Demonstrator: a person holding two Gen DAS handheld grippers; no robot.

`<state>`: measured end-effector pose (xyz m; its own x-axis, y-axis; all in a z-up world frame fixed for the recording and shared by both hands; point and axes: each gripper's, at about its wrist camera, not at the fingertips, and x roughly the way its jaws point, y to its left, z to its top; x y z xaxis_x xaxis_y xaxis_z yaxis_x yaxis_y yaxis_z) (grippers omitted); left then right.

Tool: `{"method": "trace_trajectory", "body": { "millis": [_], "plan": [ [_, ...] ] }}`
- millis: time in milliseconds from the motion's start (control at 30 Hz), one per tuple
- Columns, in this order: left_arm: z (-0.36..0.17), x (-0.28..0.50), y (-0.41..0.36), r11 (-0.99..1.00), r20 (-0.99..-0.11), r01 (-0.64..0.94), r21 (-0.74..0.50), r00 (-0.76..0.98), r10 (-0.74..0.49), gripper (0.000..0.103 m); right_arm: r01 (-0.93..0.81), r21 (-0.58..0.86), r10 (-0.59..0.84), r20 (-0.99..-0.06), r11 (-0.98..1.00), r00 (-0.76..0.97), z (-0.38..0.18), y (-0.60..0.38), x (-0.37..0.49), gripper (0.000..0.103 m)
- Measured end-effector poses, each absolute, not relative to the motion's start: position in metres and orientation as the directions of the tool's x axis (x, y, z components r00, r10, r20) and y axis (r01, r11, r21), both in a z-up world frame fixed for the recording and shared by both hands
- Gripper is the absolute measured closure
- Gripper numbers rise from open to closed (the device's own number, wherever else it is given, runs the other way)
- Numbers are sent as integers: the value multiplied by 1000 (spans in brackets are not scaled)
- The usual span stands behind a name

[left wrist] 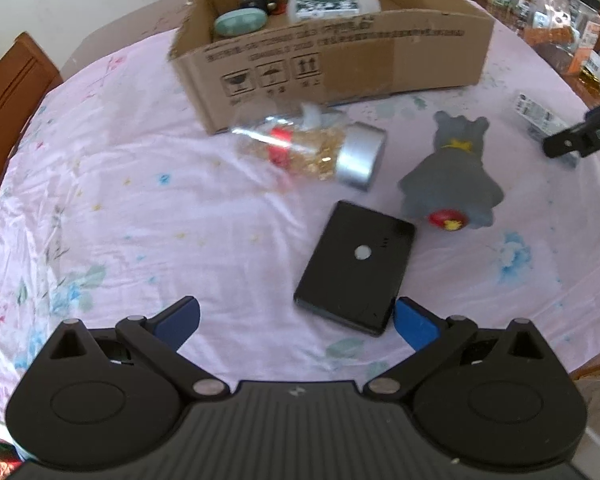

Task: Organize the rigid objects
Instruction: 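Move both tools back toward the remaining items on the cloth, then grasp the black square case with the left tool while the right tool grasps the pencil-lead pack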

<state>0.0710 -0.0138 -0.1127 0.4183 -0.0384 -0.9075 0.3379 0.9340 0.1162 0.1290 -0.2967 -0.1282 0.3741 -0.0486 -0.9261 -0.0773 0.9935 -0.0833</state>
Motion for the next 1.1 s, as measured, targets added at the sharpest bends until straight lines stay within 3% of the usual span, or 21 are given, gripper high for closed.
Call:
{"method": "trace_trajectory", "body": {
  "millis": [400,633,833,900,1000,1100],
  "plan": [
    [-112,92,19,968,-897,207,146,439,42,1,12,-165,-157,-913,986,376,-125,-308,121,0],
    [-108,91,-2,957,-910,290,13,400,-109,1,-26,-28,-17,-931,999,365,-131,-292,117,0],
    [-114,97,-21,951,-901,310,18,418,-119,1,-15,-19,-12,-928,1000,373,-133,-286,118,0],
    [-116,100,-25,953,-899,301,24,424,-112,6,-7,-25,-21,-927,1000,376,-131,-286,116,0],
    [-116,103,-24,956,-884,294,0,447,-137,24,34,-14,-26,-919,999,393,-127,-293,114,0],
    [-115,105,-22,953,-882,302,2,450,-141,28,74,4,-24,-927,997,375,-130,-299,116,0]
  ]
}}
